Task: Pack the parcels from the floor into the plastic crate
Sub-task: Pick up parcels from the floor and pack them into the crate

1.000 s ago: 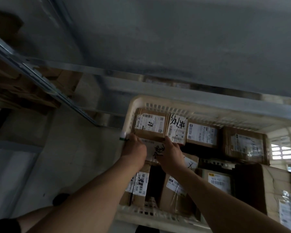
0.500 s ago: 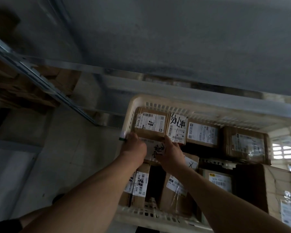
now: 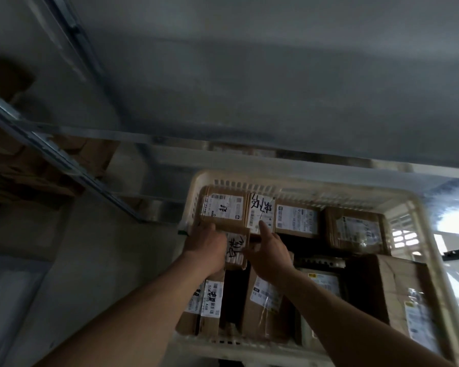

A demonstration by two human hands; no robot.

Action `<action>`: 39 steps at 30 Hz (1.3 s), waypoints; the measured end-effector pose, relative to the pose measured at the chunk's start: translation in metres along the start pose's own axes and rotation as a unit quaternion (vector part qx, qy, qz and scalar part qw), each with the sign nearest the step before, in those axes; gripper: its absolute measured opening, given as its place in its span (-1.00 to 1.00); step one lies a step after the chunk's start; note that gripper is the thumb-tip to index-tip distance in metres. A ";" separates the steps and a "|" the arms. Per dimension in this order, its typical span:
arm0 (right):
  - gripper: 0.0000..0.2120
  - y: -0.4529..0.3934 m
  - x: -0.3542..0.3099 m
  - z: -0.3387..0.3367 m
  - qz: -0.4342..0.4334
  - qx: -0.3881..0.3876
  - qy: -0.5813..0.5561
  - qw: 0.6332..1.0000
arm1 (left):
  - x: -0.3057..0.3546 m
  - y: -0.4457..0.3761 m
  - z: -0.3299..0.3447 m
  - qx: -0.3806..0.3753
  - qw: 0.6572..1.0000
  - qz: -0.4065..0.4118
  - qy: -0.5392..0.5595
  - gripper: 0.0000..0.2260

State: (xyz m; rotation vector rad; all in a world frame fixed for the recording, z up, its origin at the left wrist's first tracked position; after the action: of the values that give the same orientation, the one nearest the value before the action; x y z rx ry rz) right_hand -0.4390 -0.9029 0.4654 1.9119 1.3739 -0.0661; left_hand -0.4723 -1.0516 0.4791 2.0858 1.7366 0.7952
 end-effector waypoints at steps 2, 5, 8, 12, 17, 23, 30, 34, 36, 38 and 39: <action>-0.22 0.010 0.002 -0.011 0.001 0.016 -0.013 1.000 | 0.011 0.004 -0.006 0.009 1.000 0.018 0.010 -0.75; -0.25 0.025 0.010 -0.029 0.004 0.038 -0.025 0.999 | 0.033 0.014 -0.016 0.006 0.999 0.039 -0.003 -0.70; -0.38 0.045 0.023 -0.052 -0.007 0.060 -0.031 0.998 | 0.057 0.024 -0.021 0.008 0.998 0.053 -0.020 -0.65; -0.45 0.074 0.056 -0.080 0.003 0.102 -0.047 0.994 | 0.096 0.042 -0.023 0.018 0.998 0.059 0.006 -0.49; -0.43 0.120 0.115 -0.116 0.001 0.169 -0.084 0.982 | 0.167 0.074 -0.018 0.023 0.978 0.073 0.193 -0.32; -0.35 0.189 0.200 -0.166 -0.025 0.220 -0.108 0.969 | 0.266 0.112 -0.003 0.038 0.956 0.122 0.264 -0.29; -0.32 0.259 0.304 -0.225 0.028 0.280 -0.132 0.950 | 0.404 0.156 0.021 0.036 0.931 0.207 0.298 -0.36; -0.33 0.299 0.355 -0.251 0.062 0.330 -0.142 0.931 | 0.474 0.175 0.038 0.008 0.921 0.263 0.289 -0.29; -0.34 0.315 0.380 -0.262 0.082 0.353 -0.154 0.919 | 0.508 0.181 0.047 -0.002 0.919 0.292 0.265 -0.35; -0.34 0.330 0.404 -0.271 0.106 0.366 -0.174 0.908 | 0.540 0.186 0.055 -0.018 0.916 0.319 0.241 -0.37; -0.35 0.337 0.415 -0.275 0.117 0.378 -0.182 0.900 | 0.555 0.188 0.059 -0.028 0.913 0.337 0.230 -0.37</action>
State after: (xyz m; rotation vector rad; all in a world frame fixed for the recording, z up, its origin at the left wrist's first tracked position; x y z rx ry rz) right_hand -0.0897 -0.4524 0.6559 2.5051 0.9066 -0.9080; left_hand -0.2263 -0.5473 0.6580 2.6339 1.1063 1.6132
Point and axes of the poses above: each hand's wrist, its own y-axis away from the middle knuckle, its own z-axis out of the palm, x = y × z, the point moved 1 cm from there along -y, towards the middle knuckle, and after that the axes turned 7 degrees about y, right-handed, at the moved point
